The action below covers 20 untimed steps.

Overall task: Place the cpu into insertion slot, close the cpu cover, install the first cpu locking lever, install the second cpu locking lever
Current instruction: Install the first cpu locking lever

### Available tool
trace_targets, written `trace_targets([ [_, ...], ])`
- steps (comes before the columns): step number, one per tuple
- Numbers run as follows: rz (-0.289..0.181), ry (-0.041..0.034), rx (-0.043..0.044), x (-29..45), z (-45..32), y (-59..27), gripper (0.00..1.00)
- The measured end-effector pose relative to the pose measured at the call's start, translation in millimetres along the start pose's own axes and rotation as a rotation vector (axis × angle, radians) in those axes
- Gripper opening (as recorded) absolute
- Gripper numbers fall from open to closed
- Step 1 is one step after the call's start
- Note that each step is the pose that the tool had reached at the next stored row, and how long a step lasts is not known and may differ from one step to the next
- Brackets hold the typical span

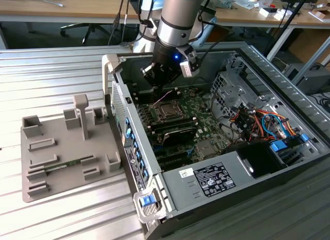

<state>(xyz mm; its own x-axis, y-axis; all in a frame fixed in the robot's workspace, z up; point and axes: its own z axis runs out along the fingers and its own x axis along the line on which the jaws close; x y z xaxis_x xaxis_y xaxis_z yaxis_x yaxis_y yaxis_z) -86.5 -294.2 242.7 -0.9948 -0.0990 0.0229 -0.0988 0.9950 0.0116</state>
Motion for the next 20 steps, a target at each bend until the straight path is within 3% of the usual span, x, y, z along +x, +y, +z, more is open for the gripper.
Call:
trace_targets([
  [20, 0.000, 0.0000, 0.0000, -4.3, 1.8, -0.4, 0.10],
])
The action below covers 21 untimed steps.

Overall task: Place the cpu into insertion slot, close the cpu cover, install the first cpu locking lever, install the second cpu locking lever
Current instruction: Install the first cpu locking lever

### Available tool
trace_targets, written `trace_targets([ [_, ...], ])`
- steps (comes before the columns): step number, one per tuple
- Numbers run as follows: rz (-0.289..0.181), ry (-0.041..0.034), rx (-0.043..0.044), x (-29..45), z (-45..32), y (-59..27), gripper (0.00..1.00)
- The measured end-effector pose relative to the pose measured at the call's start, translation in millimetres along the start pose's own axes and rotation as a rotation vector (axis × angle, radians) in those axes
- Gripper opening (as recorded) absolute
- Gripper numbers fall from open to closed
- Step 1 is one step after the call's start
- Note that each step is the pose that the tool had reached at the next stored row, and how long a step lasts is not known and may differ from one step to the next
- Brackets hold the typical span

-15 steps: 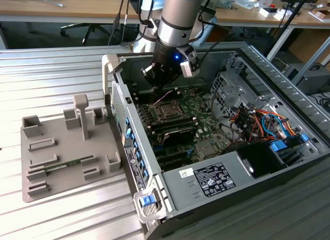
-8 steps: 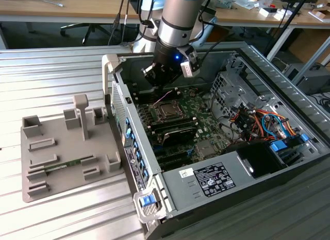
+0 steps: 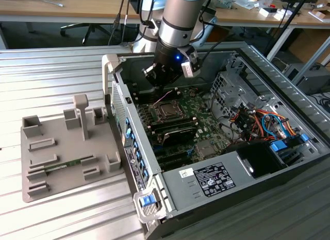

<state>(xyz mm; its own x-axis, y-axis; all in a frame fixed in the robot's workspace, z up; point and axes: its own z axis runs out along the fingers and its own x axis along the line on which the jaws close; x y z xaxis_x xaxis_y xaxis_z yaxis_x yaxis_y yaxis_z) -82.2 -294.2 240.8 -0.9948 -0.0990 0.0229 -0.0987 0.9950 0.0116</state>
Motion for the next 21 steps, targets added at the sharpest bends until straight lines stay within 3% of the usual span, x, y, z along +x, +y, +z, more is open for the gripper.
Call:
trace_targets([
  [21, 0.000, 0.0000, 0.0001, -6.1, 0.8, -0.6, 0.10],
])
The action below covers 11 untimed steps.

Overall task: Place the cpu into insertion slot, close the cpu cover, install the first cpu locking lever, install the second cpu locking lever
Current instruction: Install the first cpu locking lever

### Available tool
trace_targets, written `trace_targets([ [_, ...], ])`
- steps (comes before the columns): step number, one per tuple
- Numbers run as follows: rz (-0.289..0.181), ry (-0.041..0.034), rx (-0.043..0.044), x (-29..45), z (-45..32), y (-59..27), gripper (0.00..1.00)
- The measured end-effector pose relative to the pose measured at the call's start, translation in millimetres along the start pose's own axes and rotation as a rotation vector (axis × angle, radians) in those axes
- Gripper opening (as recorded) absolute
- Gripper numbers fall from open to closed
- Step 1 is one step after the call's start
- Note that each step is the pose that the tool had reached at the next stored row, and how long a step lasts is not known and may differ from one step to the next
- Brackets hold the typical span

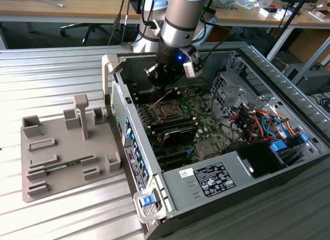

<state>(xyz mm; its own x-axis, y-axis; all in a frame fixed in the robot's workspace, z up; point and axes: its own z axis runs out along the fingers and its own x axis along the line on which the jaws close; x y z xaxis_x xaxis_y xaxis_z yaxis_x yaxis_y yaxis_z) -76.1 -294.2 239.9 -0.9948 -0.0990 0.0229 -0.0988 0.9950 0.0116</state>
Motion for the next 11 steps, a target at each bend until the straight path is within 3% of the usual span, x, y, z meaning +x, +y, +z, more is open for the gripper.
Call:
trace_targets([
  [11, 0.000, 0.0000, 0.0000, -4.1, 0.2, -0.4, 0.10],
])
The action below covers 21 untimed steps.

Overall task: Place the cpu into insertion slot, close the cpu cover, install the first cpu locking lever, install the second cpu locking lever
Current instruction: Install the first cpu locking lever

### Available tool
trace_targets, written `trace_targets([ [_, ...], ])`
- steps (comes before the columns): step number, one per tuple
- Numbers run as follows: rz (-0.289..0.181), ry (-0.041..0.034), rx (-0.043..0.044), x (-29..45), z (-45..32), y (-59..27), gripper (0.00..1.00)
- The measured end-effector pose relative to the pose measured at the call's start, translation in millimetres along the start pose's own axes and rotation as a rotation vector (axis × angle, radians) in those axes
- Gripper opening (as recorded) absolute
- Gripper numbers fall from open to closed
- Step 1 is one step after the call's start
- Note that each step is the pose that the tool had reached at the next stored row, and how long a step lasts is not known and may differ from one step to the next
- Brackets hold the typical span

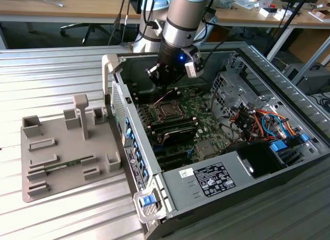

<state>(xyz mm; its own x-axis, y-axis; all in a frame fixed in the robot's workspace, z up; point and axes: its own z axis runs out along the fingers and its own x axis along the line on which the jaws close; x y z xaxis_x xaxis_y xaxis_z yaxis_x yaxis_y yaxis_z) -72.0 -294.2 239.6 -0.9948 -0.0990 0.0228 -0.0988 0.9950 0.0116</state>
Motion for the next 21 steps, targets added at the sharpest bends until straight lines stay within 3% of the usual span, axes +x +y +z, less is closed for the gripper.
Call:
trace_targets([
  [10, -0.001, 0.0000, 0.0001, -2.8, 1.0, -0.2, 0.10],
  [15, -0.026, 0.0005, 0.0015, -2.5, 4.1, 0.0, 0.10],
  [21, -0.057, 0.0007, 0.0029, -3.3, 7.2, 7.4, 0.10],
])
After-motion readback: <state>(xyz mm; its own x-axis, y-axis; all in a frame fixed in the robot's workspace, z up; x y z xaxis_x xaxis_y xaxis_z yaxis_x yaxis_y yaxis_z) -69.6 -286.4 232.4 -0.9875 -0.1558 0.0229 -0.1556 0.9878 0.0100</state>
